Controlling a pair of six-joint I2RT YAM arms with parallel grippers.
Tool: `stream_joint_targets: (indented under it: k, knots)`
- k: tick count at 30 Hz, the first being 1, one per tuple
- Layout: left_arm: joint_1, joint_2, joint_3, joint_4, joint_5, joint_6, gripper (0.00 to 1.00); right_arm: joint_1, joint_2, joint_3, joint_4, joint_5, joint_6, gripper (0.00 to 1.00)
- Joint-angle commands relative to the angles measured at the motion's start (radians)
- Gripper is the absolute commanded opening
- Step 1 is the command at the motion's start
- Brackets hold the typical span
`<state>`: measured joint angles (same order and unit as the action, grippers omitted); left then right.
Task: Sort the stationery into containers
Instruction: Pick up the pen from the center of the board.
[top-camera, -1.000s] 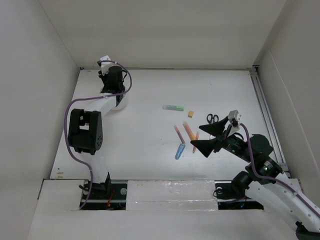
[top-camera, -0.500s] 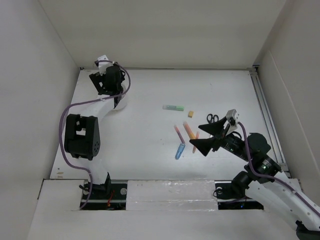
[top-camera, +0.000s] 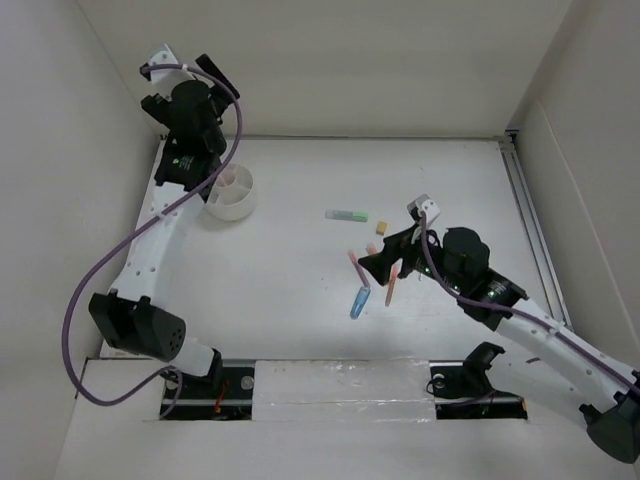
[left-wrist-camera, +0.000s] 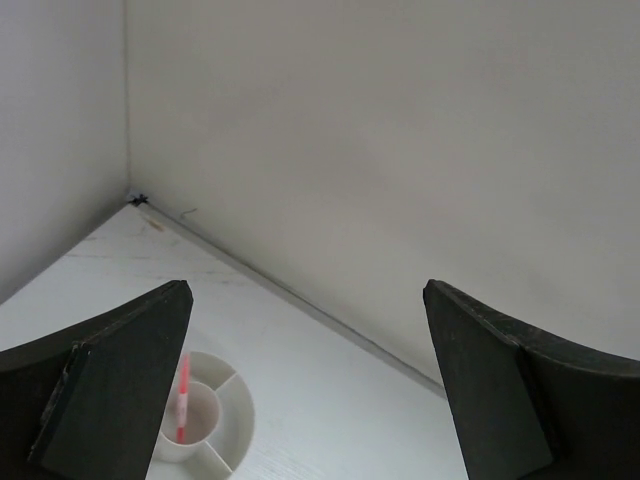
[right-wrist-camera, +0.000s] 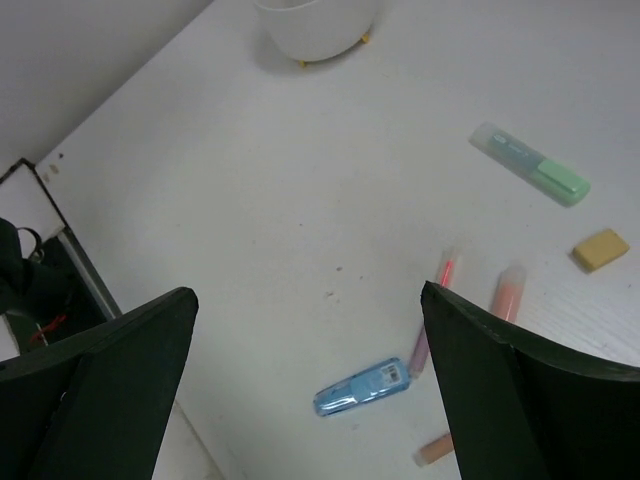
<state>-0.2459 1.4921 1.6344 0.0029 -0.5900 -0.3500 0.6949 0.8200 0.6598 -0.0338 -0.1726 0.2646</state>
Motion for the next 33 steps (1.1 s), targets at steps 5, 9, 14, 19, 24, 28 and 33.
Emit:
stream_joint_targets:
  k: [5,9,14,19,24,28,33]
  knots:
    - [0.007,-0.203,0.052,-0.36,0.274,-0.17,1.0,-0.012,0.183,0.162,0.038,-0.117,-0.263,1.0]
    - [0.007,-0.381,-0.167,-0.402,0.421,-0.191,1.0,-0.034,0.342,0.233,0.008,-0.267,-0.411,1.0]
    - [0.016,-0.596,-0.467,-0.405,0.433,-0.147,1.0,-0.072,0.488,0.343,0.008,-0.188,-0.467,0.99]
    - [0.016,-0.798,-0.628,-0.417,0.409,-0.147,1.0,-0.144,0.6,0.4,-0.037,0.091,-0.294,0.96]
    - [0.002,-0.874,-0.727,-0.429,0.395,-0.147,1.0,-0.134,0.61,0.354,-0.08,0.059,-0.191,0.77]
    - [0.002,-0.876,-0.732,-0.397,0.407,-0.147,1.0,-0.078,0.622,0.308,-0.08,0.091,-0.182,0.71]
    - [0.002,-0.852,-0.732,-0.411,0.417,-0.147,1.0,-0.017,0.622,0.308,-0.103,0.174,-0.157,0.71]
